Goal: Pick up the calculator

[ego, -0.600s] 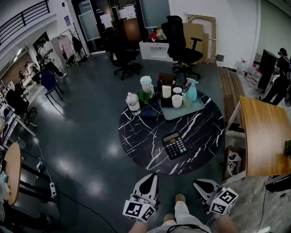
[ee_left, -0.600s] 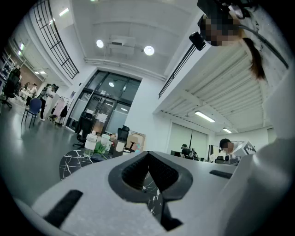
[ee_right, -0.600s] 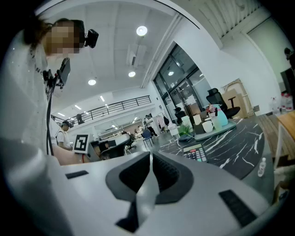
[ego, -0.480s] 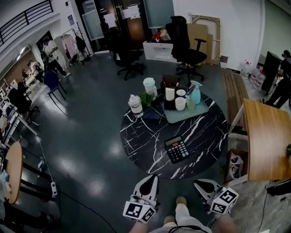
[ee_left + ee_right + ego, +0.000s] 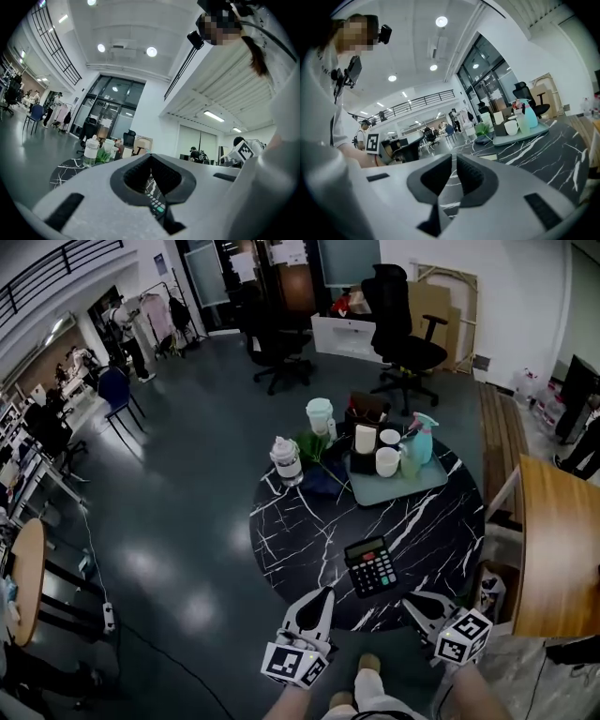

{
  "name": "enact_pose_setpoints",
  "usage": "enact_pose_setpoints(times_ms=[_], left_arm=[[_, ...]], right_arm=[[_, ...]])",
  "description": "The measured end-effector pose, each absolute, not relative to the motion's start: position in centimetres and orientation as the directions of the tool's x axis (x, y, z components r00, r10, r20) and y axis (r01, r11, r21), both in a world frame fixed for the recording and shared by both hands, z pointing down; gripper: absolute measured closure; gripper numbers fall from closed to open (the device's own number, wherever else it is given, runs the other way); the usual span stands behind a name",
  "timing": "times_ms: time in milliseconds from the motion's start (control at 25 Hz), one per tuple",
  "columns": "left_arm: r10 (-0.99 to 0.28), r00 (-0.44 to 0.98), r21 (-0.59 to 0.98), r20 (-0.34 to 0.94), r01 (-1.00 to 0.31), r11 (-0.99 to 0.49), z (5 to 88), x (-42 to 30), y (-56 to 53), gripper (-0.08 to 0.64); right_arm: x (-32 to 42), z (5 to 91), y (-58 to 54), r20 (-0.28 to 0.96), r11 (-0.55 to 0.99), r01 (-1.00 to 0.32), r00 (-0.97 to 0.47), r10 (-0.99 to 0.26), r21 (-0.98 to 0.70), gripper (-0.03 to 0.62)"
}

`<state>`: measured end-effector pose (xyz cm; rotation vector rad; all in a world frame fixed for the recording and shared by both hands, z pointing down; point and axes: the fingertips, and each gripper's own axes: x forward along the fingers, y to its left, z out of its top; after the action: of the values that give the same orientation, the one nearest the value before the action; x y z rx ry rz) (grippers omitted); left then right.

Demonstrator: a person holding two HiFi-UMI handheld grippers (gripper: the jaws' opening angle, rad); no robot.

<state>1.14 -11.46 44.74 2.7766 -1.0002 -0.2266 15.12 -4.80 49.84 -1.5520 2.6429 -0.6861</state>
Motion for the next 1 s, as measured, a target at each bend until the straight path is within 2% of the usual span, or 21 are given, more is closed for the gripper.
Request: enact_pose_setpoints(times_ms=[120,240,440,520,560,1000], left_arm=[[-0.636,0.768,0.214,-0.075,-0.611,-0.762,45.8,2.1,-13.6,0.554],[-0.656,0.752,0.207,-0.069,-0.632,-0.747,46.7,2.5,-15.6,0.554],[-0.683,0.728,0.21,-0.053,-0.661,-0.721,48.8,2.9,-18.1,0.554],[-0.698,0.714,0.23,-0.051,-0.672,-0.704,49.7,3.3,-18.9,0.554],[-0.706,0.706,0.242,-0.049,-0.678,-0.695,50.1,3.4,-19.2,0.554],[-0.748,0.663,0.264,-0.025,-0.717,-0.645,52.4,3.5,-20.4,0.554]], right_arm=[[16.2,50.9,-8.4,0.248,0.442,-0.822,-0.541,-0.804,-0.359,0.572],[17.0,52.3,-11.9,0.282,0.463,-0.803,-0.574,-0.768,-0.375,0.499],[18.2,55.9,-17.0,0.369,0.48,-0.785,-0.612,-0.699,-0.391,0.448],[18.7,57.8,-18.7,0.42,0.479,-0.774,-0.629,-0.654,-0.413,0.379],[19.0,58.8,-19.4,0.443,0.479,-0.769,-0.637,-0.631,-0.423,0.365],[18.2,63.9,-23.9,0.558,0.526,-0.632,-0.766,-0.318,-0.568,0.357]])
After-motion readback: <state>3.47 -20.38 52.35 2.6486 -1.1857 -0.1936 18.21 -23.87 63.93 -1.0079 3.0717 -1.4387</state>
